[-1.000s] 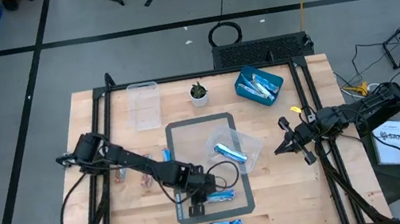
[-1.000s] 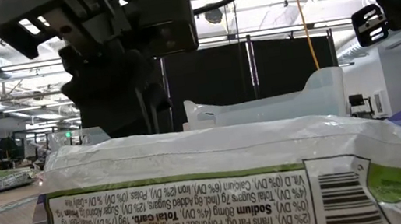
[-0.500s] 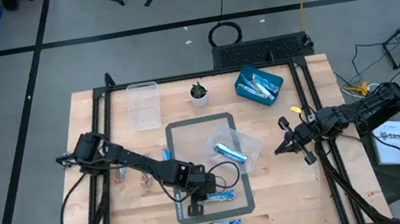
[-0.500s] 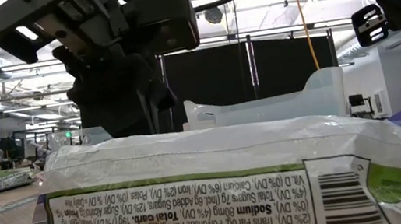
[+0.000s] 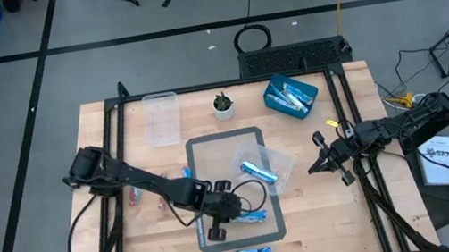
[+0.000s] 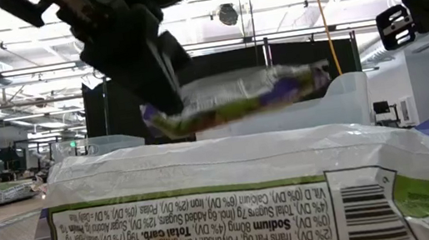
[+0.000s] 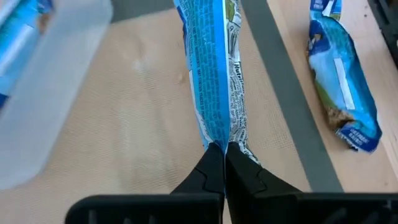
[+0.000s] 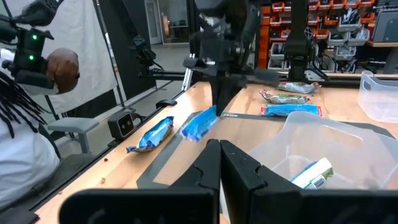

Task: Pick and place Granola Bars by type
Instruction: Put the snack into the center bin

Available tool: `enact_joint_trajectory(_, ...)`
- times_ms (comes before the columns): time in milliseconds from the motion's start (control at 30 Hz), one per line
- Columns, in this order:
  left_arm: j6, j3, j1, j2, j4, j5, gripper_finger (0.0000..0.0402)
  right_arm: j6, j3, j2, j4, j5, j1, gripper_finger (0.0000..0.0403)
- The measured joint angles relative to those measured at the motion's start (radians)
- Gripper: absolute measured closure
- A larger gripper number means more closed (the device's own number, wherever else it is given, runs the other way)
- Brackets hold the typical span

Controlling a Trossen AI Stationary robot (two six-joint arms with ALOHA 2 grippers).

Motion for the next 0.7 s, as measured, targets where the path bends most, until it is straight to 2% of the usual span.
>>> enact_joint_trajectory(233,0.036,-0.006,-0.001,-0.062,-0.063,-0.083,0.0401,0.0,0.0,0.0,0.0,0.0,0.0,0.0403)
enact_joint_trajectory(367,0.041,-0.079,0.004,-0.129,-0.038,-0.149,0.0401,0.0,0.0,0.001,0.0,0.0,0.0,0.0403)
enact_joint_trajectory(500,0.041,-0.251,0.027,-0.247,0.139,-0.166,0.0401,0.0,0.0,0.001,0.0,0.0,0.0,0.0403)
enact_joint_trajectory(700,0.071,-0.556,0.069,-0.465,0.549,-0.169,0.0401,0.0,0.0,0.001,0.0,0.0,0.0,0.0403)
